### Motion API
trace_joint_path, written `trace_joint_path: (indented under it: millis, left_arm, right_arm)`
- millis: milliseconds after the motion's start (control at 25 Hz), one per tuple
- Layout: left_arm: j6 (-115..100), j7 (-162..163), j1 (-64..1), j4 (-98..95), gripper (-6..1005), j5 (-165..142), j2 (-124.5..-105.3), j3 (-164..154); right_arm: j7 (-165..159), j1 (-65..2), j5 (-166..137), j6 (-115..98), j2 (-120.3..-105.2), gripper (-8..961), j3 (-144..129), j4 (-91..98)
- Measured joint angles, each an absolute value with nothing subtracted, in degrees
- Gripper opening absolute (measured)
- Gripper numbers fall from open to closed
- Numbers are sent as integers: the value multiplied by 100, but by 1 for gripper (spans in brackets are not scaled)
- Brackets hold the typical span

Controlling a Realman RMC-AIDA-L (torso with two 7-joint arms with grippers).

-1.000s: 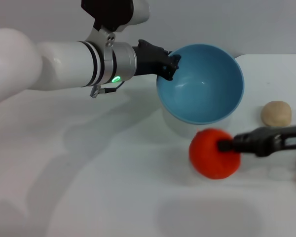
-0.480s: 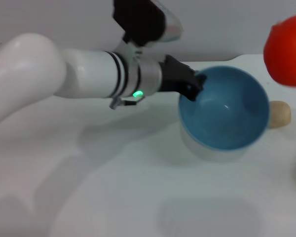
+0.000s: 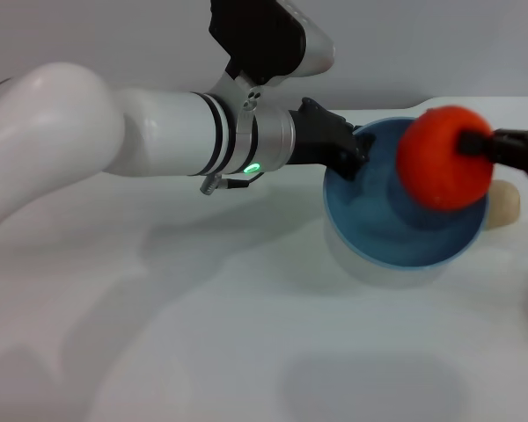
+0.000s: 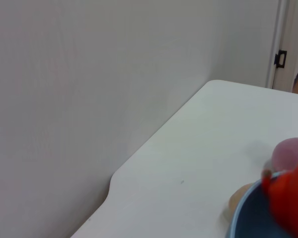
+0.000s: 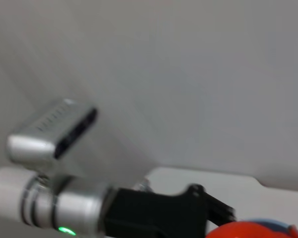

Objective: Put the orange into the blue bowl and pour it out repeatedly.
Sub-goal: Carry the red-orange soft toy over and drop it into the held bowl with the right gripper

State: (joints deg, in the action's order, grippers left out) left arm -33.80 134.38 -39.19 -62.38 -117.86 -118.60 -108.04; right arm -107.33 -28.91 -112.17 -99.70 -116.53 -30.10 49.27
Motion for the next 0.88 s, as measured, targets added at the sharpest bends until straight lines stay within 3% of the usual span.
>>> trace_joint_path:
  millis: [280, 640, 880]
  left_arm:
    - [-3326, 13439, -3910, -6198, -1, -11790, -11856, -10806]
    - [-3240, 13439, -3875, -6186, -1, -11792, -11857, -10789]
    - [-3172, 13439, -3876, -6111, -1, -11814, -11856, -10788]
  right_arm:
    - [-10804, -3127, -11910, -9585, -11718, 69, -3383, 4932]
    - [-10785, -3107, -11557, -9534, -11716, 248, -3361, 5122]
    - [-10521, -2734, -10584, -9475, -11732, 401, -3242, 5876]
